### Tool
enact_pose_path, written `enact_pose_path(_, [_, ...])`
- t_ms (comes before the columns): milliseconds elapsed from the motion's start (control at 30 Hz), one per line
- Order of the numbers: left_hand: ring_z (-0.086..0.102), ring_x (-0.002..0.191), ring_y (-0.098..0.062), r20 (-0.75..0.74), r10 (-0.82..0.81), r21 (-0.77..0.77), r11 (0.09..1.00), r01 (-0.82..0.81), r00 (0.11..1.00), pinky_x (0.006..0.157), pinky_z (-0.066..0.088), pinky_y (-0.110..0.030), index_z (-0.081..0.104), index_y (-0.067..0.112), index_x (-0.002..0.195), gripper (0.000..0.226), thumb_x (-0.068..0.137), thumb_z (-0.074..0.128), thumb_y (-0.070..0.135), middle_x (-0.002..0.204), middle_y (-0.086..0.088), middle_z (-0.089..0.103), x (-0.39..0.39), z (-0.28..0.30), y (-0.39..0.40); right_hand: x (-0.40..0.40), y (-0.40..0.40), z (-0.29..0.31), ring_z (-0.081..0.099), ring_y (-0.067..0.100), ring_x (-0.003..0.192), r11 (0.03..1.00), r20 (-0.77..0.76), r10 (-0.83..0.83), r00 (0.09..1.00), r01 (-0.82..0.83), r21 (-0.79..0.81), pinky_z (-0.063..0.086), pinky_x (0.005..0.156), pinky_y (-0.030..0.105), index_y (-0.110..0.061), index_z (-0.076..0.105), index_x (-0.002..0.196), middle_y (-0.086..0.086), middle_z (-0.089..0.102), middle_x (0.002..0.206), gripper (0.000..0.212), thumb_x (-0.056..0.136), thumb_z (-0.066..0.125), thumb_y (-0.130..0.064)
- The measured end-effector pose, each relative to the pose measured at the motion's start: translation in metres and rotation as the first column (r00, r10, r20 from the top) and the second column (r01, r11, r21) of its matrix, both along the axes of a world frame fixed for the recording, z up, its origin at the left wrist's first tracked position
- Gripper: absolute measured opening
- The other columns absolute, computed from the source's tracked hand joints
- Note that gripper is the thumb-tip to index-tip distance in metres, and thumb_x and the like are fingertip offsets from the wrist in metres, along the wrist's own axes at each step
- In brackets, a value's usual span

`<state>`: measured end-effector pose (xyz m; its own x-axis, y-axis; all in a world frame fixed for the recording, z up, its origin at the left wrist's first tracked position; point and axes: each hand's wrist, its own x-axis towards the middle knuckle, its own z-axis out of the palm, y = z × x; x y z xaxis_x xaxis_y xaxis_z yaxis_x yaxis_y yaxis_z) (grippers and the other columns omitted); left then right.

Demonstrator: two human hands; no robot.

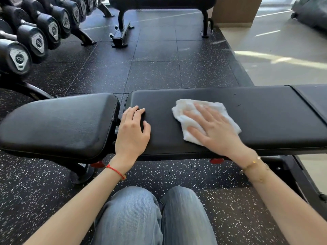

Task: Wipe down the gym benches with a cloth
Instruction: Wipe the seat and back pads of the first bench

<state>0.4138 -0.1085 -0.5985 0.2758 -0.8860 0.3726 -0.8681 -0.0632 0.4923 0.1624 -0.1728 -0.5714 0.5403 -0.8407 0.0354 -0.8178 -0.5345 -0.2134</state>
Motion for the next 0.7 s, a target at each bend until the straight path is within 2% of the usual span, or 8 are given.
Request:
enact_pose_path(133, [0.040, 0.139, -0.029, 0.010, 0.012, -0.001, 1.000, -0.012, 1.000, 0.119, 0.031, -0.040, 0.057, 0.004, 0.134, 0.040, 0.095, 0.053, 0.015, 0.141, -0.014, 0.053, -0.002, -0.001, 0.000, -0.015, -0.057, 0.004, 0.011, 0.022, 0.150, 0.977, -0.051, -0.211, 0.976, 0.211, 0.002, 0.005, 0.119, 0.039, -0.047, 0.015, 0.154, -0.005, 0.012, 0.165, 0.059, 0.097, 0.021, -0.065])
enact_pose_path(200, [0.041, 0.138, -0.028, 0.007, 0.018, -0.004, 1.000, -0.018, 1.000, 0.118, 0.032, -0.040, 0.057, 0.005, 0.133, 0.040, 0.095, 0.053, 0.015, 0.141, -0.013, 0.053, -0.002, 0.000, 0.000, 0.003, -0.080, 0.006, 0.011, 0.025, 0.150, 0.968, -0.046, -0.247, 0.968, 0.248, 0.030, 0.007, 0.120, 0.044, -0.044, 0.014, 0.154, -0.001, 0.010, 0.165, 0.056, 0.100, 0.024, -0.058])
enact_pose_path(333, [0.042, 0.138, -0.026, -0.006, 0.025, -0.010, 1.000, -0.025, 1.000, 0.118, 0.032, -0.037, 0.059, 0.005, 0.132, 0.039, 0.095, 0.054, 0.015, 0.140, -0.012, 0.054, -0.003, 0.002, 0.000, 0.048, -0.058, 0.007, 0.020, 0.026, 0.147, 0.995, -0.080, -0.102, 0.992, 0.101, -0.014, 0.010, 0.118, 0.041, -0.042, 0.022, 0.152, 0.004, 0.020, 0.161, 0.055, 0.099, 0.022, -0.061])
enact_pose_path(433, [0.042, 0.137, -0.026, -0.016, 0.015, -0.013, 1.000, -0.015, 1.000, 0.117, 0.033, -0.039, 0.059, 0.005, 0.132, 0.039, 0.094, 0.055, 0.014, 0.139, -0.012, 0.055, -0.002, 0.002, 0.001, 0.048, -0.005, 0.004, 0.004, 0.018, 0.152, 0.998, -0.037, 0.062, 0.997, -0.062, -0.011, -0.003, 0.119, 0.035, -0.050, 0.012, 0.152, -0.004, 0.008, 0.166, 0.062, 0.092, 0.011, -0.067])
enact_pose_path(500, [0.042, 0.137, -0.026, -0.015, 0.007, -0.013, 1.000, -0.008, 1.000, 0.117, 0.034, -0.039, 0.059, 0.005, 0.132, 0.039, 0.095, 0.055, 0.015, 0.139, -0.012, 0.055, -0.001, 0.003, 0.002, 0.029, 0.019, 0.001, -0.001, 0.013, 0.152, 0.995, 0.005, 0.102, 0.995, -0.102, -0.008, -0.005, 0.118, 0.031, -0.054, 0.010, 0.151, -0.011, 0.005, 0.165, 0.063, 0.089, 0.007, -0.069])
enact_pose_path(633, [0.042, 0.137, -0.027, -0.001, 0.005, -0.012, 1.000, -0.005, 1.000, 0.117, 0.034, -0.040, 0.058, 0.004, 0.132, 0.039, 0.095, 0.054, 0.015, 0.139, -0.012, 0.055, -0.001, 0.003, 0.002, -0.006, 0.005, -0.001, 0.001, 0.012, 0.152, 0.999, -0.010, -0.028, 1.000, 0.028, 0.015, -0.008, 0.118, 0.028, -0.052, 0.013, 0.152, -0.009, 0.008, 0.165, 0.071, 0.085, 0.006, -0.073])
enact_pose_path(700, [0.043, 0.137, -0.028, 0.005, 0.009, -0.009, 1.000, -0.009, 1.000, 0.117, 0.034, -0.041, 0.058, 0.003, 0.132, 0.040, 0.095, 0.053, 0.015, 0.139, -0.014, 0.055, -0.003, 0.003, 0.002, -0.007, -0.021, 0.002, 0.004, 0.017, 0.152, 0.990, -0.044, -0.139, 0.989, 0.140, 0.018, -0.005, 0.119, 0.033, -0.045, 0.013, 0.155, -0.004, 0.009, 0.166, 0.070, 0.089, 0.012, -0.071])
